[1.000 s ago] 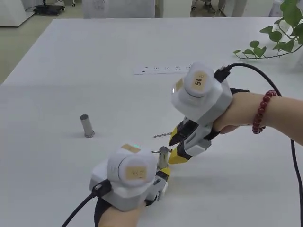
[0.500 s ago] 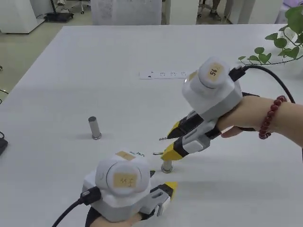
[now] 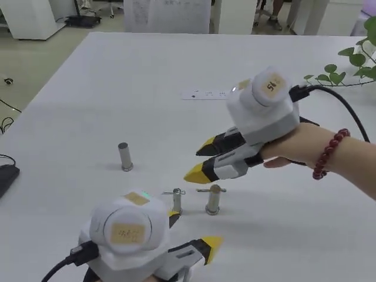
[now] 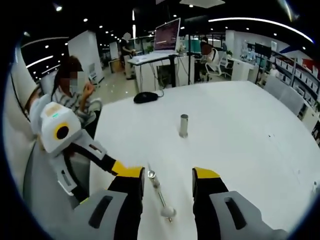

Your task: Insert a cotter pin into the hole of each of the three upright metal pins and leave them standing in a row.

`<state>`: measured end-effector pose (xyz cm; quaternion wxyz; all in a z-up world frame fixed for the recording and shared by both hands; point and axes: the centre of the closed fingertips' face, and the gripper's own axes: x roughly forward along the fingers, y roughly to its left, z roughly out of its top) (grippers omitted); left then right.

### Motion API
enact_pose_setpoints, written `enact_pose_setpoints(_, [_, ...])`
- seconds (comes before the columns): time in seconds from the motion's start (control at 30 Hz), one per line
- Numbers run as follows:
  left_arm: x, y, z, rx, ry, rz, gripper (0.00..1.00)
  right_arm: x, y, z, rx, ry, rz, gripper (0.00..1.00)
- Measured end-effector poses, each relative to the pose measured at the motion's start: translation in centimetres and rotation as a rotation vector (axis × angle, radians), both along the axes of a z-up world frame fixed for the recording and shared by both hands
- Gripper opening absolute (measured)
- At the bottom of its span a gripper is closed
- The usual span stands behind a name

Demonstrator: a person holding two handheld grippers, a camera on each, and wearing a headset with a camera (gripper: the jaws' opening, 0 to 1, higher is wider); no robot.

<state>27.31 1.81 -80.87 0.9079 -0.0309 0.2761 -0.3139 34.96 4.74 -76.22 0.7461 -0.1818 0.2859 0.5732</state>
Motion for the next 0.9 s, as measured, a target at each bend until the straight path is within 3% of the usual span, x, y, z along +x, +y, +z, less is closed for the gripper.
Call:
enact_pose_setpoints(0.03, [0.0, 0.2, 0.3, -0.018, -0.002, 0.011, 0.54, 0.1, 0.2, 0.1, 0.008, 0.0, 0.0, 0.4])
enact_pose_setpoints(0.43, [-0.2, 3.2, 0.5, 0.007, -0.017, 0.075, 0.67, 1.8, 3.5, -0.1, 0.06, -0.037, -0.008, 0.42])
enact_pose_setpoints(0.5, [-0.1, 3.5, 0.6, 0.008, -0.026, 0.078, 0.7, 2.1, 4.2, -0.1, 0.073, -0.042, -0.006, 0.42])
enact_pose_setpoints(0.57, [0.3, 4.0, 0.8, 0.046, -0.063, 0.073, 0.7, 2.5, 4.8, 0.0, 0.088, -0.062, 0.003, 0.41])
enact_pose_setpoints(0.63, [0.3, 4.1, 0.9, 0.061, -0.064, 0.067, 0.72, 2.7, 5.3, 0.0, 0.095, -0.076, 0.01, 0.41])
enact_pose_setpoints(0.7, [0.6, 4.2, 1.3, 0.071, -0.093, 0.057, 0.74, 3.0, 5.9, -0.2, 0.095, -0.084, 0.018, 0.41])
enact_pose_setpoints(0.9, [1.1, 4.2, 1.9, 0.036, -0.107, 0.056, 0.84, 4.7, 7.7, -1.2, 0.106, -0.104, 0.034, 0.41])
